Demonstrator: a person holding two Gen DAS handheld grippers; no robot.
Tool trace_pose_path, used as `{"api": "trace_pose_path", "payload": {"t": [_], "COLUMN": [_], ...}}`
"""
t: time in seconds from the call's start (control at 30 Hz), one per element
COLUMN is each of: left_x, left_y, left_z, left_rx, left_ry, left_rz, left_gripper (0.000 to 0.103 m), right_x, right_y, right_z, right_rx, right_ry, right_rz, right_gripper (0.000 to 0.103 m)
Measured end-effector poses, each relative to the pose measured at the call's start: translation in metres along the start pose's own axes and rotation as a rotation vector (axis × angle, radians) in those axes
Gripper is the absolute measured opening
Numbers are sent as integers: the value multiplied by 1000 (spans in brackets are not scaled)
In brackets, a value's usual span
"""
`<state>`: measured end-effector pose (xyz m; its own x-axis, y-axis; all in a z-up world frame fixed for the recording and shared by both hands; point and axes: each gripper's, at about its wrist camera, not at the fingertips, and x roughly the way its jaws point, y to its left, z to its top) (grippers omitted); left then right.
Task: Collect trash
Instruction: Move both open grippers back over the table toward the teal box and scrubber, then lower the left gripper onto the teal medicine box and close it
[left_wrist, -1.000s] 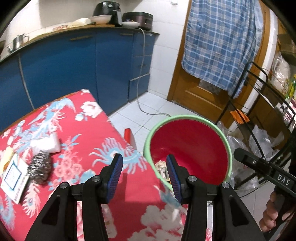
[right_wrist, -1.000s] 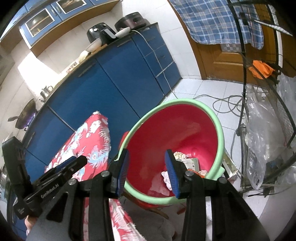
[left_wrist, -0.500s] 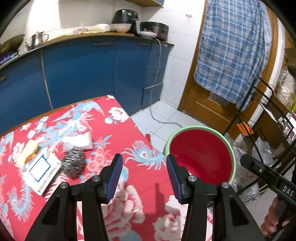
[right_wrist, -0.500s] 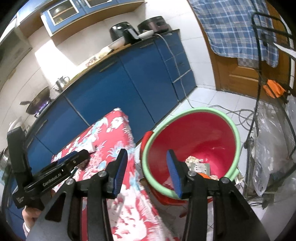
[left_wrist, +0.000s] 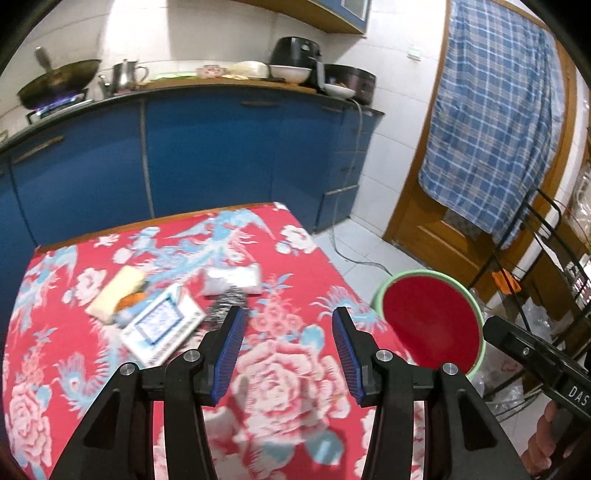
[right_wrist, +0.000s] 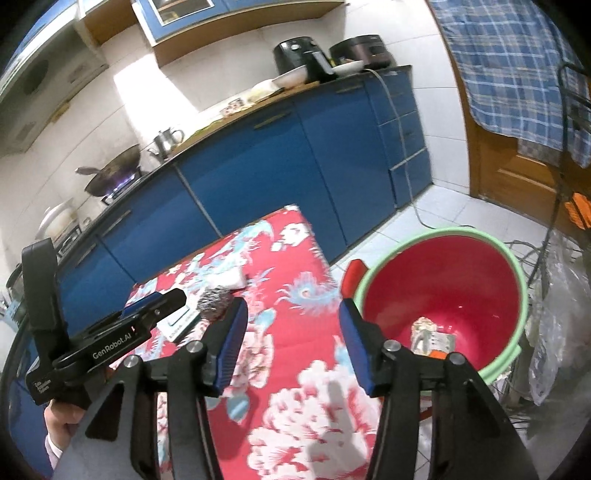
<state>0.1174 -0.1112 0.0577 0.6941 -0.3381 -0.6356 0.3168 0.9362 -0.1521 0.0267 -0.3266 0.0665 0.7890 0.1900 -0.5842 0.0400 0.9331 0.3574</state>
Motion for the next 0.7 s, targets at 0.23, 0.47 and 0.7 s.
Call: {"api": "trace_pose_path", "payload": {"t": [0.23, 0.47, 0.7], "left_x": [-22, -23, 2], "left_y": [40, 79, 107], "left_z": [-5, -8, -11], "left_rx": [-49, -92, -109], "left_ry": [-30, -25, 22], "left_rz": [71, 139, 176], "left_gripper": [51, 52, 56], "right_x": [16, 40, 58], "right_y": [31, 53, 63], "right_z": [-2, -4, -9], "right_rx": [-50, -80, -98], "right_ry": [28, 72, 109], "right_rz": [41, 61, 66], "right_gripper": [54, 54, 54]}}
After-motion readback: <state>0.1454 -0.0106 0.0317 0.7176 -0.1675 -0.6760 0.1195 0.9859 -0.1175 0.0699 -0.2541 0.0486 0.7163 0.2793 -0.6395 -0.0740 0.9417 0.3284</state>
